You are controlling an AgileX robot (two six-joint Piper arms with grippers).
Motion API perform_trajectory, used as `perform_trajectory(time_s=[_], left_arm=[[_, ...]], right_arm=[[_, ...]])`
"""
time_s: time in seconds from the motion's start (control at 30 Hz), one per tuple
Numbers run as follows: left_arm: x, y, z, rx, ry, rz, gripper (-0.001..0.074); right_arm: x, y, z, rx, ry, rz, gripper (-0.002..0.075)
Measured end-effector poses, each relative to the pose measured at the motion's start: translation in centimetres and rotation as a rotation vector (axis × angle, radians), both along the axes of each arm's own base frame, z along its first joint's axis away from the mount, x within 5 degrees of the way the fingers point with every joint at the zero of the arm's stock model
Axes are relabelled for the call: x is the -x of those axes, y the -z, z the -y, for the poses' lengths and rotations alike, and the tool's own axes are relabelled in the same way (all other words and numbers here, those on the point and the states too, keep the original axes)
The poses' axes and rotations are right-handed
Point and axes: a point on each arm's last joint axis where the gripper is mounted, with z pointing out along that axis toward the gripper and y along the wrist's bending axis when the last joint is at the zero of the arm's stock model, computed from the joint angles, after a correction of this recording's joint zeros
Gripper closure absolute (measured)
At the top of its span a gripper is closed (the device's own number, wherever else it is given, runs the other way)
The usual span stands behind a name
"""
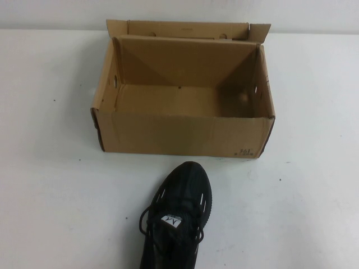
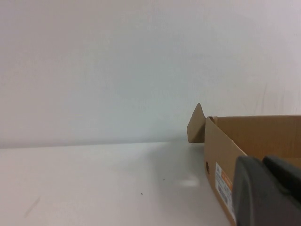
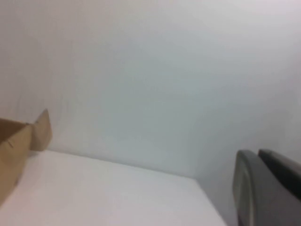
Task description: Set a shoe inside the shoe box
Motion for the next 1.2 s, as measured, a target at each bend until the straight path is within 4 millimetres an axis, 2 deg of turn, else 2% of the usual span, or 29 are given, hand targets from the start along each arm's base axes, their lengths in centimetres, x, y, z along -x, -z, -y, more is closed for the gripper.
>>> perform_trajectory(time_s=[0.17,0.4,0.5,0.6,0.73,0.83,0.93,1.2], left_arm=[[0.0,-0.3,0.0,0.004,0.003,0.028,0.0738],[0.2,-1.0,0.1,0.019,0.013,0.107,0.0737],[0.4,-1.5,0.1,0.044,0.024,0.16,0.0738],[0.7,-2.3,0.2,0.079,0.042,0.25,0.0738],[1.6,-3.7,0.2,0.11,0.07,0.435,0.0738],[2.3,-4.6,0.2,0.142,0.094,0.546,0.0738],[2.7,-5.6,0.2,0.177,0.113,0.586,0.0738],[5.7,-12.4,-0.3,0.207,0.129,0.774,0.0738]], right_arm=[[0.0,-0.1,0.0,0.352,0.089,-0.018,0.0743],[0.3,-1.0,0.1,0.407,0.141,0.07,0.0743],[0.6,-1.6,0.2,0.272,0.121,0.159,0.0743],[1.0,-2.3,0.3,0.062,0.06,0.27,0.0743],[2.2,-3.9,0.5,-0.183,-0.037,0.528,0.0743],[3.7,-5.1,0.6,-0.263,-0.095,0.747,0.0743],[4.5,-6.2,0.7,-0.313,-0.143,0.838,0.0743],[8.1,-14.7,0.3,-0.477,-0.316,0.91,0.0743]])
